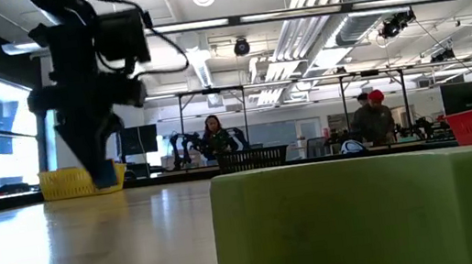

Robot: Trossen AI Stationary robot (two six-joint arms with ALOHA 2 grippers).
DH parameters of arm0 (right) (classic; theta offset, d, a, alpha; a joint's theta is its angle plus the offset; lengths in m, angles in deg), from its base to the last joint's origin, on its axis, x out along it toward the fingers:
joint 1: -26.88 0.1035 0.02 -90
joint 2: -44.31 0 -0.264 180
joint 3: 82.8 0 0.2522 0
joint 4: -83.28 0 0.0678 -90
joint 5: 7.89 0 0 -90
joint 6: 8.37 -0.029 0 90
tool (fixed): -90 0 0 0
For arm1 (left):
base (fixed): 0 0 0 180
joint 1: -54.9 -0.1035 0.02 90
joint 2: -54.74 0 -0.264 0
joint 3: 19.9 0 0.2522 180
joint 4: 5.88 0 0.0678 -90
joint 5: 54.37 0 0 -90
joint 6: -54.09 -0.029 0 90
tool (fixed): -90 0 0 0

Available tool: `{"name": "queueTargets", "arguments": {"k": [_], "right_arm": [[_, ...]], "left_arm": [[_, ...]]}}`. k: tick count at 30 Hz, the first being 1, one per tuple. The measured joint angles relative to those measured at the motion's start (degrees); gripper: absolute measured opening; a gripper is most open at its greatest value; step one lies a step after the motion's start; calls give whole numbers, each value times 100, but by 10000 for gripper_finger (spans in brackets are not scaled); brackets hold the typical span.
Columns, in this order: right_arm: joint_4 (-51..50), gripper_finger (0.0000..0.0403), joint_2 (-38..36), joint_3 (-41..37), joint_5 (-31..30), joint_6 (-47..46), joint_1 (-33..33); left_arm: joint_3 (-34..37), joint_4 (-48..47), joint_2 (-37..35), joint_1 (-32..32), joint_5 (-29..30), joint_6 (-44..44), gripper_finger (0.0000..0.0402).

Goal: Sort & place blocks by color
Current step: Put the blue block into the red basket

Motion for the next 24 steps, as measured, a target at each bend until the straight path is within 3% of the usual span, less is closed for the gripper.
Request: {"name": "queueTargets", "arguments": {"k": [14, 24], "right_arm": [[191, 213, 0, 0, 66, 303, 0], [703, 213, 0, 0, 268, 1782, 0]], "left_arm": [[-2, 2312, -159, 787, -296, 278, 50], [-7, 4053, -161, 1252, -291, 468, 50]]}}
